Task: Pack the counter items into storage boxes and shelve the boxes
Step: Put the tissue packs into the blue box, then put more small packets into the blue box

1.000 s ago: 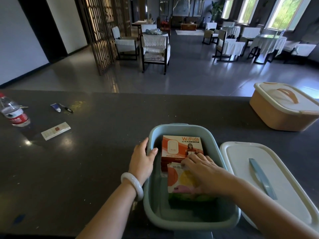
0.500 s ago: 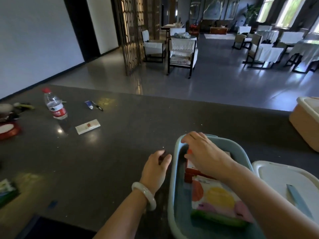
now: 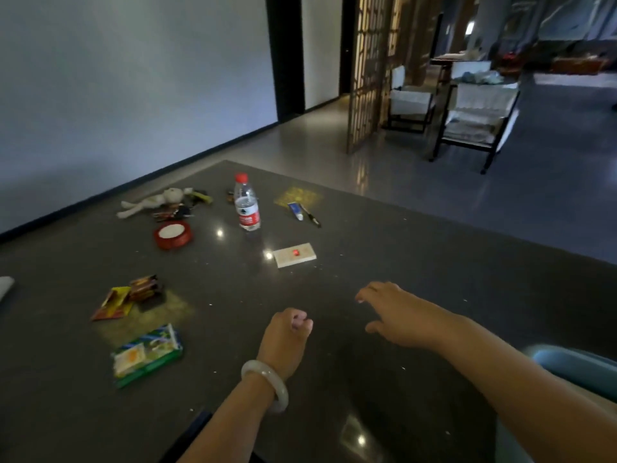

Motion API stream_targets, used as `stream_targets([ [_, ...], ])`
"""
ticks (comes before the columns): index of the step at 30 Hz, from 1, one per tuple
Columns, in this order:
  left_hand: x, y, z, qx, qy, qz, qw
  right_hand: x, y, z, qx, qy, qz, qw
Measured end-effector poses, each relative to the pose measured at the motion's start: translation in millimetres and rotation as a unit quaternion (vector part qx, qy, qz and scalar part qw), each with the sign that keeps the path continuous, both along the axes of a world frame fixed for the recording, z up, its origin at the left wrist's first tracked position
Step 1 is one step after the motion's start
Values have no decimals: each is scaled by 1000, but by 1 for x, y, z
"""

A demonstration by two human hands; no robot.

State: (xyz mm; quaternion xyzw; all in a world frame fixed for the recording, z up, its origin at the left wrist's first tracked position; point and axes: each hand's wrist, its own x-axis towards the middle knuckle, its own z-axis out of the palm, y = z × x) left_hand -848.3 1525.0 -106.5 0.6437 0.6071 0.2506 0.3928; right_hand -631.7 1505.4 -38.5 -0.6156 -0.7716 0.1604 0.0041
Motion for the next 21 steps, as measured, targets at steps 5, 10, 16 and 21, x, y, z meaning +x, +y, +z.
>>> stream_targets([
  [5,-56,40,-7,29,10,31,999,-48,76,-14,-27,-7,13,1000],
  [10,-105,80,-15,72,65,48,994,-91,145,-36,-39,17,-3,999],
  [16,-145,115,-28,61,108,19,992,-107,218,-59,-53,-24,2,998],
  [21,-155,141,-41,49,95,-5,994,-106,256,-82,-69,-107,-18,992],
])
